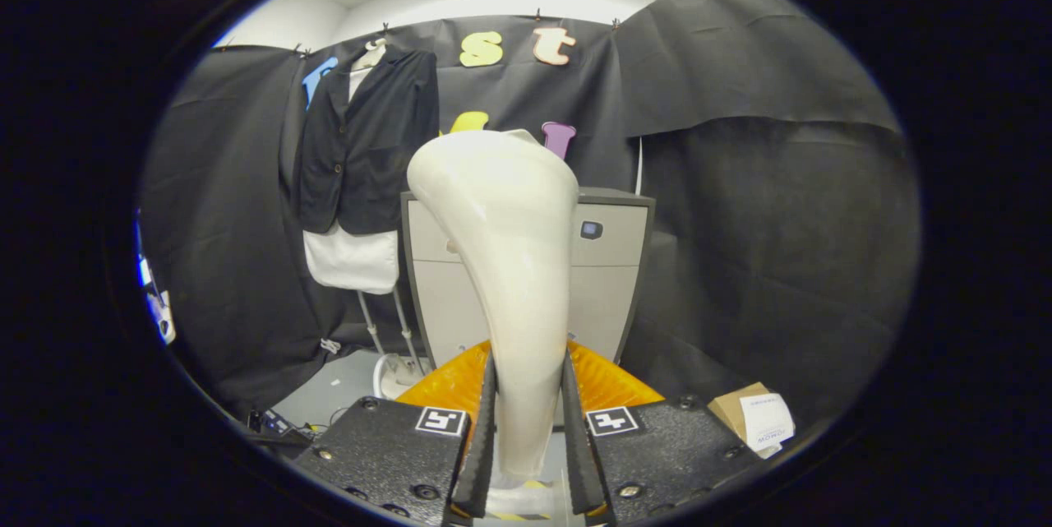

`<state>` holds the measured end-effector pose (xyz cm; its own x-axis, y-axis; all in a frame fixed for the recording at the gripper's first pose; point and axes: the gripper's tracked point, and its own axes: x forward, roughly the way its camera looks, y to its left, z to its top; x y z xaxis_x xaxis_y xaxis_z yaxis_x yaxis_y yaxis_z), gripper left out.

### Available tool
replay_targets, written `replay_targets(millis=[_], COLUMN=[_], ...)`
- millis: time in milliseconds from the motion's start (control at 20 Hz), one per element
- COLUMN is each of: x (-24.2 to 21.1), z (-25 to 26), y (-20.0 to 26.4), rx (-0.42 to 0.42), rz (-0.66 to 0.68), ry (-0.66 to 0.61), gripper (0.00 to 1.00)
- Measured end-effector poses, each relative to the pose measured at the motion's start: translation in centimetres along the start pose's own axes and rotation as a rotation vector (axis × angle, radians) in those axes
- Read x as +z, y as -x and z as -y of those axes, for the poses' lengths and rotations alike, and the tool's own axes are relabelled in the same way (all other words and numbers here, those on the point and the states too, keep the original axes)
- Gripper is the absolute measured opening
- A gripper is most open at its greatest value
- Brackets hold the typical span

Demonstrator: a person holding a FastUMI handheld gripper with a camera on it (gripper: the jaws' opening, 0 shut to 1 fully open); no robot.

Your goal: Iron the clothes twice with a garment steamer, once on the left side and once on the right side.

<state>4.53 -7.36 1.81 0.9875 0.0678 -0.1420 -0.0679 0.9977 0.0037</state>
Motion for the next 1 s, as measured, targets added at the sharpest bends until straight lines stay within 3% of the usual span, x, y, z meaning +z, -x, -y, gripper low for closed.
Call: replay_targets(millis=[1000], x=[0.6], z=[-1.2], y=[1.3], rx=[0.02], rz=[0.011], ry=[0.027], gripper=[0.4])
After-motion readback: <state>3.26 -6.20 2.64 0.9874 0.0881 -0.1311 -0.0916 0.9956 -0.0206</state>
